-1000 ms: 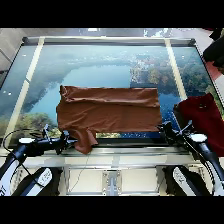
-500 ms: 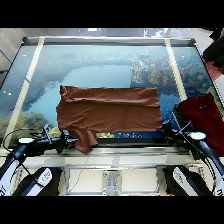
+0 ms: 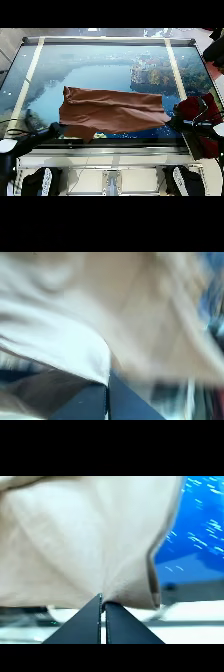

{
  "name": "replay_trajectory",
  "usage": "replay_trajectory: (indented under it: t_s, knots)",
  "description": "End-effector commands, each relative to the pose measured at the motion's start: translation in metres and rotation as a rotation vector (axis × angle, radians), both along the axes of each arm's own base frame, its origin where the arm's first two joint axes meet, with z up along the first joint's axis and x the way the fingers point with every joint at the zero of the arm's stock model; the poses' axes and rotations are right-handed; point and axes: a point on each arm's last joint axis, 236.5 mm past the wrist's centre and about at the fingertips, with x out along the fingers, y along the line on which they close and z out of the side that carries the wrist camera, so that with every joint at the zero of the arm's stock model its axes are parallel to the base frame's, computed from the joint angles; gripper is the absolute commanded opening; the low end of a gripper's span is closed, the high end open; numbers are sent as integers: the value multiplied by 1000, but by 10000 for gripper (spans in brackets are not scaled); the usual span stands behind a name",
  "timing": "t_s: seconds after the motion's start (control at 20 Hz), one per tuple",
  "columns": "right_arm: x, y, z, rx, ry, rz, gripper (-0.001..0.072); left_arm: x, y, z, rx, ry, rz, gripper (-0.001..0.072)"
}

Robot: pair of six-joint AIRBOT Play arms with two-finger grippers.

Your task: Fold the shirts.

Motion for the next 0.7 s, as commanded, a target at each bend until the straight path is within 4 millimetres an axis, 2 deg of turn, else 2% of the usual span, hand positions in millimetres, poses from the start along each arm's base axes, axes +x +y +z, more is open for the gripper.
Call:
replay_trajectory:
  t_s: [0.0, 0.1, 0.25, 0.3, 0.4, 0.55, 0.65]
  knots:
    - [-24, -9, 12, -94, 38, 40, 12, 17, 33, 85, 86, -283, 233, 10]
    - [-16, -10, 11, -82, 30, 29, 11, 18, 32, 100, 96, -311, 226, 10]
    - [5, -15, 0, -66, 31, 21, 11, 42, 31, 90, 110, -291, 151, 10]
    - [10, -18, -6, -60, 46, 14, 11, 59, 30, 89, 115, -310, 122, 10]
    - [26, -25, -13, -55, 56, -5, 11, 105, 33, 83, 203, -341, 72, 10]
    - [68, -29, -10, -33, -9, -14, 11, 176, 21, 45, 309, -264, -66, 11]
    - [89, -26, -20, -41, -7, 0, 11, 219, 6, 11, 365, -215, -170, 11]
